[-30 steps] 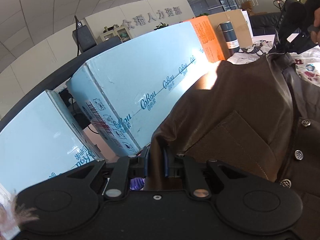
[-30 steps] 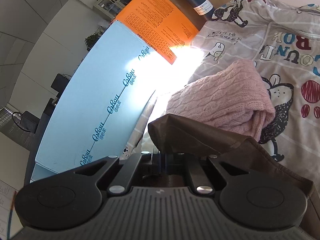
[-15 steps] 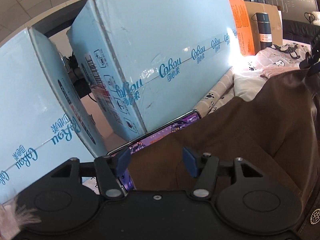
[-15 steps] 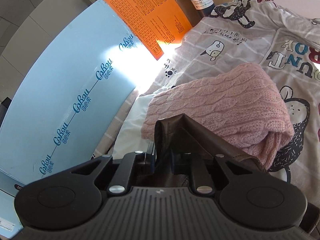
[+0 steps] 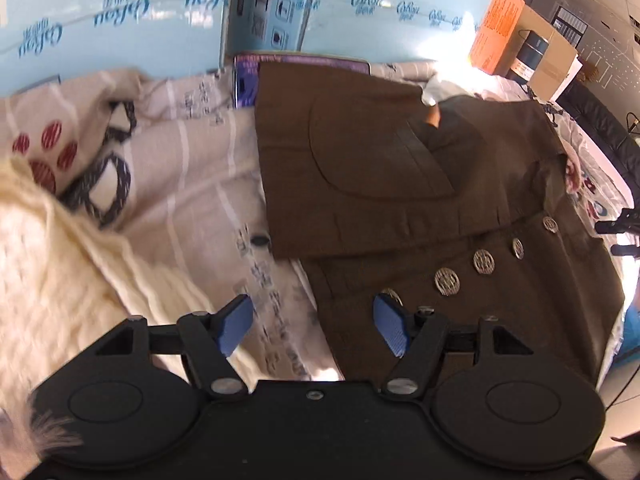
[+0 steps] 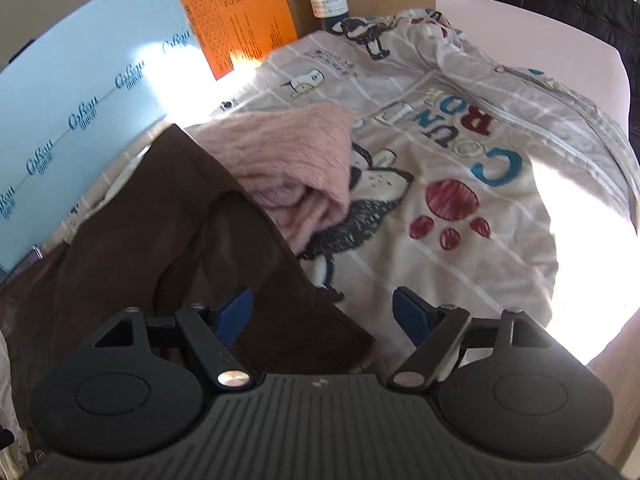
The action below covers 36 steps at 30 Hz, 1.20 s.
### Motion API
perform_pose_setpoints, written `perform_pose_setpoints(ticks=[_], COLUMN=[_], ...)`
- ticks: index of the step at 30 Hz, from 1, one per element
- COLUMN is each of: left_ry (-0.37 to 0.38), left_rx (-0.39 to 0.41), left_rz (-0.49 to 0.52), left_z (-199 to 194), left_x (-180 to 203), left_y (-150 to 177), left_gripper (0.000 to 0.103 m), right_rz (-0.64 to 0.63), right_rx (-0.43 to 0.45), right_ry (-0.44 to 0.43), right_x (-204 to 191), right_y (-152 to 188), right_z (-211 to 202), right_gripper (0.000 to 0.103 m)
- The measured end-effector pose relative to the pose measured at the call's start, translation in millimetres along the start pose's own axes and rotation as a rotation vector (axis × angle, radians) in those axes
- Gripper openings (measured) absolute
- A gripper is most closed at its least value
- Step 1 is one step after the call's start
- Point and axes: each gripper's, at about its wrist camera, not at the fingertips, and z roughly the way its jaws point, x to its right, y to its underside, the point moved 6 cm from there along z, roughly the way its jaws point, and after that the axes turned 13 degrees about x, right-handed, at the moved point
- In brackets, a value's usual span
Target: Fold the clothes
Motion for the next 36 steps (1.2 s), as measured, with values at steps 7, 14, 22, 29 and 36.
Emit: perform_pose_setpoints(ticks=[7, 14, 22, 29, 36], left_ry=[0.108, 0.115, 0.146, 0.13, -0.014], left_rx=[-0.091, -0.117, -0.144, -0.116, 0.152], left_rz=[-0.069, 0.057, 0.074, 0.141, 0.07], left_z=[-18, -22, -48, -50, -50], left_x=[32, 61, 58, 57, 22], left_y=[40, 58, 61, 51, -6], left_gripper=[0.066, 0.024, 0.013, 0.027, 0.055], right_rz=[0.077, -0.041, -0.058, -0.072, 0.107], right_rx=[-0.101, -0.115, -0.136, -0.138, 0.076], right_ry=[-0.073, -0.107, -0.06, -0.016, -0.031], right_x=[27, 6, 26, 24, 17], right_y=[45, 57, 68, 67, 22], right_z=[-9, -30, -71, -70, -82], right_gripper=[0.059, 0.008, 0.006, 0.029, 0.052])
